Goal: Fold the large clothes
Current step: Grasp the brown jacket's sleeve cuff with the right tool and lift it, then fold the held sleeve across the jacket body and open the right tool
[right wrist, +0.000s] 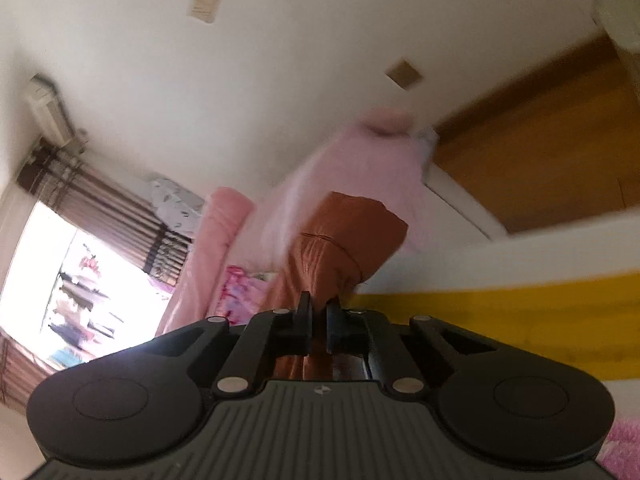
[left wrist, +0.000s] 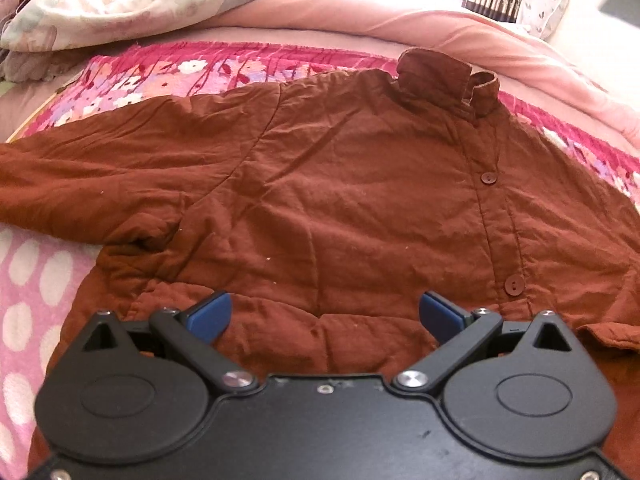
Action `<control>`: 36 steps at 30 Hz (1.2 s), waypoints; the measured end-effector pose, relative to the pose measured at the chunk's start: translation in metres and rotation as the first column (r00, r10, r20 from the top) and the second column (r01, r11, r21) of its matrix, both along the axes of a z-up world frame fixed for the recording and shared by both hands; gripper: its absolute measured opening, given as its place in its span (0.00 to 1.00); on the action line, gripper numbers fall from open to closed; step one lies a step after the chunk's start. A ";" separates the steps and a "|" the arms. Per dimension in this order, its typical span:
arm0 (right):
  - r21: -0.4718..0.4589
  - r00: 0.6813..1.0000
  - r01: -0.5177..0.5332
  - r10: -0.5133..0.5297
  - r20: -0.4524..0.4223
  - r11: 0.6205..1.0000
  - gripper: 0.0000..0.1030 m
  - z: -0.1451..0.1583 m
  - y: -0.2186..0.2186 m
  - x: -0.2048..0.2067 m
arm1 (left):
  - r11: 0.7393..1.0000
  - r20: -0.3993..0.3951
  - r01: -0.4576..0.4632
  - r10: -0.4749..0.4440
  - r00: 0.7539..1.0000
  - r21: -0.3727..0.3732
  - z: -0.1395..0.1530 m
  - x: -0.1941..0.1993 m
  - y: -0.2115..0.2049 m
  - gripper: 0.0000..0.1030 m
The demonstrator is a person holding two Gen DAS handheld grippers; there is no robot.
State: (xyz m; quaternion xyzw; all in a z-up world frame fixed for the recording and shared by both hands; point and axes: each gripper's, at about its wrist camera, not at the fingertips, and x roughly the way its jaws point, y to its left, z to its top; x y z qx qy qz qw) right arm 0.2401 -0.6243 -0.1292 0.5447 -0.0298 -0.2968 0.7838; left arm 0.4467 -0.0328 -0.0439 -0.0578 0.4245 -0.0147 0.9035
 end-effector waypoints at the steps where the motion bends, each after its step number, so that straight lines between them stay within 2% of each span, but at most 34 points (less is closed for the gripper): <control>1: -0.032 1.000 -0.006 0.006 0.004 0.999 0.06 0.011 0.002 -0.001 | 1.000 0.004 -0.001 0.001 1.000 -0.011 0.002 -0.002 0.003 1.00; 5: -0.186 0.997 -0.076 0.080 0.017 0.980 0.06 0.070 0.023 0.007 | 0.999 0.016 0.015 -0.015 1.000 -0.047 0.011 -0.011 0.014 1.00; 7: -0.275 0.991 -0.128 0.135 0.007 0.953 0.06 0.101 0.041 0.016 | 0.998 0.017 0.040 -0.039 0.999 -0.048 0.018 -0.017 0.020 1.00; 9: -0.357 0.981 -0.184 0.196 -0.003 0.916 0.06 0.132 0.068 0.027 | 0.999 0.062 0.041 -0.039 0.997 -0.035 0.028 -0.027 0.030 1.00; 11: -0.431 0.965 -0.243 0.264 -0.012 0.869 0.06 0.161 0.100 0.039 | 1.000 0.101 0.015 -0.015 0.995 0.003 0.035 -0.034 0.040 1.00; 14: -0.536 0.932 -0.328 0.360 -0.048 0.778 0.07 0.197 0.159 0.062 | 0.994 0.109 -0.092 0.085 0.990 0.058 0.040 -0.034 0.060 1.00; 17: -0.595 0.883 -0.417 0.461 -0.087 0.687 0.07 0.219 0.209 0.088 | 0.989 0.106 -0.145 0.141 0.984 0.024 0.043 -0.033 0.088 1.00; 18: -0.622 0.863 -0.448 0.492 -0.114 0.642 0.07 0.224 0.235 0.099 | 0.988 0.108 -0.152 0.149 0.983 0.019 0.043 -0.033 0.096 1.00; 20: -0.645 0.823 -0.504 0.545 -0.157 0.575 0.07 0.226 0.275 0.117 | 0.984 0.126 -0.176 0.170 0.977 0.033 0.044 -0.034 0.109 1.00; 22: -0.648 0.768 -0.570 0.607 -0.202 0.505 0.07 0.222 0.321 0.141 | 0.979 0.132 -0.197 0.188 0.973 0.054 0.045 -0.035 0.120 1.00; 23: -0.638 0.746 -0.598 0.628 -0.222 0.485 0.07 0.217 0.341 0.151 | 0.977 0.133 -0.204 0.195 0.972 0.056 0.046 -0.035 0.125 1.00; 25: -0.580 0.681 -0.674 0.690 -0.247 0.458 0.07 0.198 0.382 0.176 | 0.978 0.140 -0.200 0.191 0.971 0.054 0.048 -0.037 0.135 1.00; 29: -0.480 0.539 -0.809 0.755 -0.374 0.339 0.07 0.150 0.455 0.218 | 0.977 0.155 -0.198 0.183 0.971 0.085 0.050 -0.038 0.146 1.00; 31: -0.418 0.484 -0.855 0.765 -0.425 0.308 0.08 0.124 0.479 0.230 | 0.977 0.151 -0.190 0.174 0.973 0.100 0.049 -0.034 0.149 1.00; 33: -0.349 0.428 -0.893 0.771 -0.471 0.283 0.16 0.105 0.503 0.233 | 0.979 0.143 -0.173 0.156 0.977 0.111 0.047 -0.029 0.149 1.00; 35: -0.305 0.393 -0.914 0.762 -0.514 0.266 0.19 0.095 0.515 0.233 | 0.981 0.134 -0.146 0.129 0.983 0.126 0.046 -0.022 0.143 1.00; 36: -0.280 0.366 -0.928 0.745 -0.557 0.246 0.20 0.095 0.521 0.235 | 0.982 0.133 -0.136 0.118 0.984 0.133 0.045 -0.019 0.141 1.00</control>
